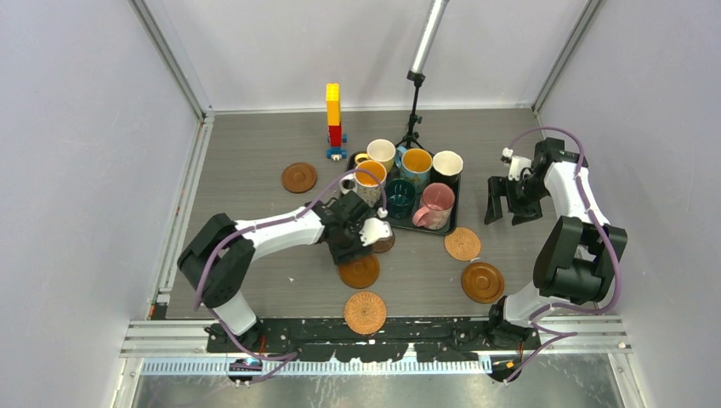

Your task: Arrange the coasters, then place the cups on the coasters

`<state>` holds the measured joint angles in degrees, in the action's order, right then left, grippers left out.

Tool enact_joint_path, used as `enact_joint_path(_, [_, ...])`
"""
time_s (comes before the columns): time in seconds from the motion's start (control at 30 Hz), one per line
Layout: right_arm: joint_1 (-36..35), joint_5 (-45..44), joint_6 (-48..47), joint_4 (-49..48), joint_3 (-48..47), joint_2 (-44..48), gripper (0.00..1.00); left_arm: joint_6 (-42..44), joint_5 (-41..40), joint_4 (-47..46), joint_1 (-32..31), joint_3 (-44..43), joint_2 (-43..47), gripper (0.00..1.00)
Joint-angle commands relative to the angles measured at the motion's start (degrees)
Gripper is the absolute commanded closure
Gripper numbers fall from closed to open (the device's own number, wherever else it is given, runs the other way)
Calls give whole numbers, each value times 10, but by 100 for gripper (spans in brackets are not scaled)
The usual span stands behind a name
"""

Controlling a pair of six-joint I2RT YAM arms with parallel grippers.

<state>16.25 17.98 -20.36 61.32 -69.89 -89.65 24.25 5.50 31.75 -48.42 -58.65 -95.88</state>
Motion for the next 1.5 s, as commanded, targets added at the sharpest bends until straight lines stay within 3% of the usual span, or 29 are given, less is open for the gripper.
enact_joint_path(0.0, [2, 9, 8, -7, -26, 1, 16, 51, -40, 56, 56, 54, 21, 45])
enact_joint_path(0.37, [2, 13, 16, -8, -31, -4, 17, 157, -36, 90, 262, 99, 75, 45])
enact_joint_path(0.57, [2, 18, 23, -7, -36, -10, 17, 196, -17, 94, 421, 59, 48, 45])
enact_joint_path(0.67, [1, 20, 28, -7, -42, -17, 17, 198, -1, 106, 464, 26, 34, 44])
enact_joint_path(0.83, [1, 21, 31, -7, -52, -21, 17, 186, 48, 133, 507, -13, 43, 38])
enact_joint_path(1.03, [2, 22, 32, -5, -53, -24, 17, 160, 122, 146, 510, -14, 86, 29])
enact_joint_path(1.23, [0, 24, 32, -6, -57, -29, 17, 137, 120, 135, 508, -12, 66, 23])
enact_joint_path(1.47, [0, 25, 31, -2, -65, -33, 17, 133, 90, 94, 500, 4, 33, 25])
